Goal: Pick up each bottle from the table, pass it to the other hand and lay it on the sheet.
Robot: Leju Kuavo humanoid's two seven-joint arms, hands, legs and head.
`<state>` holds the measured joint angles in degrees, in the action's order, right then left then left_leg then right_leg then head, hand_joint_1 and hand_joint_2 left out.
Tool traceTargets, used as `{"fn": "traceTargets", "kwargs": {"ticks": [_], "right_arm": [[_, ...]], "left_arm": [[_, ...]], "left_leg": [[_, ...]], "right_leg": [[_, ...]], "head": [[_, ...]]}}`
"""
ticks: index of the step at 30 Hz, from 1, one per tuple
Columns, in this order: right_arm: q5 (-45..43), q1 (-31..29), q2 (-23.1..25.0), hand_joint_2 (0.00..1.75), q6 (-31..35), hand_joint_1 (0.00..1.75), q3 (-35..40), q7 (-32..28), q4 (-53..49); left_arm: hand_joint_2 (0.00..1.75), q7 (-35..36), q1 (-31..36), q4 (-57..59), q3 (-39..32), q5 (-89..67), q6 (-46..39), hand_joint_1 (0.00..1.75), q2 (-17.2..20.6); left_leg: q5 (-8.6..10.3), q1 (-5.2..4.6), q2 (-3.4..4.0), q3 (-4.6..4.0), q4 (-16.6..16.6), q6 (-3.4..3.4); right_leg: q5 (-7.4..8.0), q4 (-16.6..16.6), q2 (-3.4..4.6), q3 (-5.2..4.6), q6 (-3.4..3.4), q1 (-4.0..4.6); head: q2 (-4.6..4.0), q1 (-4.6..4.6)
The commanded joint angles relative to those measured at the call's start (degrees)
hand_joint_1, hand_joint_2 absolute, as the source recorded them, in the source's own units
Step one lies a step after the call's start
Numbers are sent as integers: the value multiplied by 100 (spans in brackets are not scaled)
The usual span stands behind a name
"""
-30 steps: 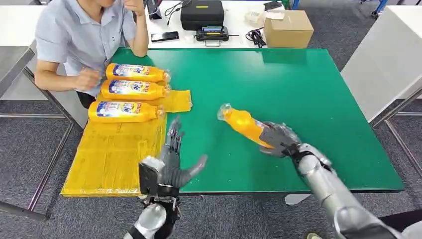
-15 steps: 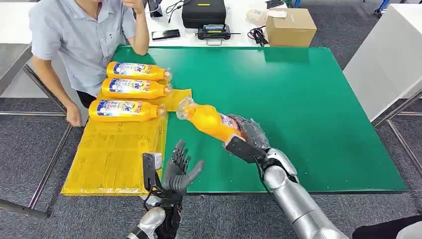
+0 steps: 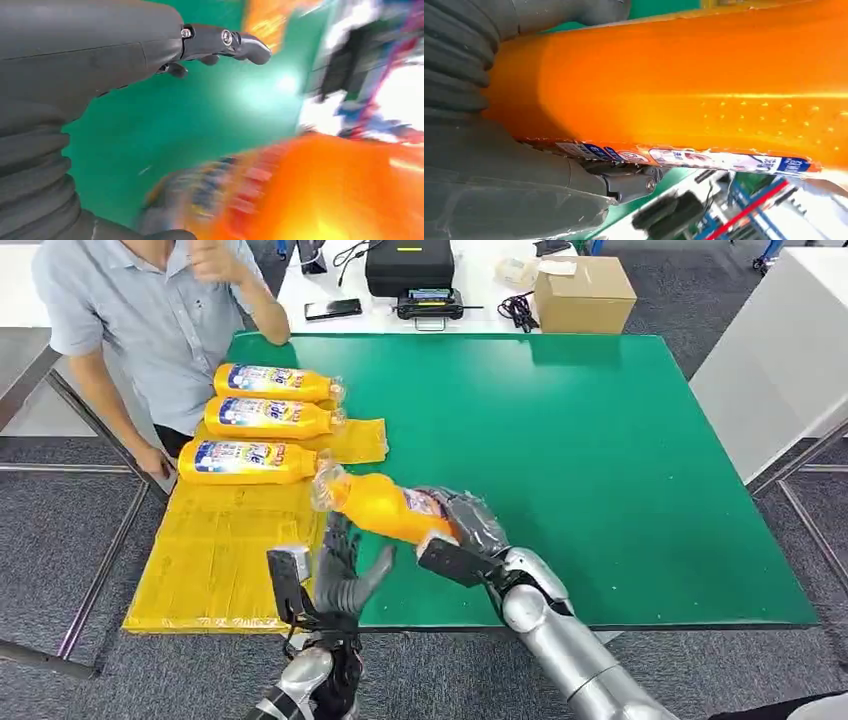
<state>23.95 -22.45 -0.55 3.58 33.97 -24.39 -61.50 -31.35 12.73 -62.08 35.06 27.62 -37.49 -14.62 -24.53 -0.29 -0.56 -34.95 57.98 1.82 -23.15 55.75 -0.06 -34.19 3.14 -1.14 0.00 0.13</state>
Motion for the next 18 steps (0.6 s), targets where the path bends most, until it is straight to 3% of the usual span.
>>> {"fn": "traceTargets", "kwargs": {"ticks": [1,18], "right_arm": [[-87,-175,195,175,-65,175,569,-45,563],[-116,-438,316,175,-83,175,830,-104,658]], "left_arm": [[175,-230,307,209,-153,-385,-51,0,-7],[175,310,365,208,-2,41,640,0,-112]], "left_leg": [[-11,7,18,25,0,-12],[-4,0,9,8,0,-6]], "right_leg": [[-4,-4,14,22,-15,9],[-2,1,5,6,-7,1]], "head": [[0,-2],[0,-2]]}}
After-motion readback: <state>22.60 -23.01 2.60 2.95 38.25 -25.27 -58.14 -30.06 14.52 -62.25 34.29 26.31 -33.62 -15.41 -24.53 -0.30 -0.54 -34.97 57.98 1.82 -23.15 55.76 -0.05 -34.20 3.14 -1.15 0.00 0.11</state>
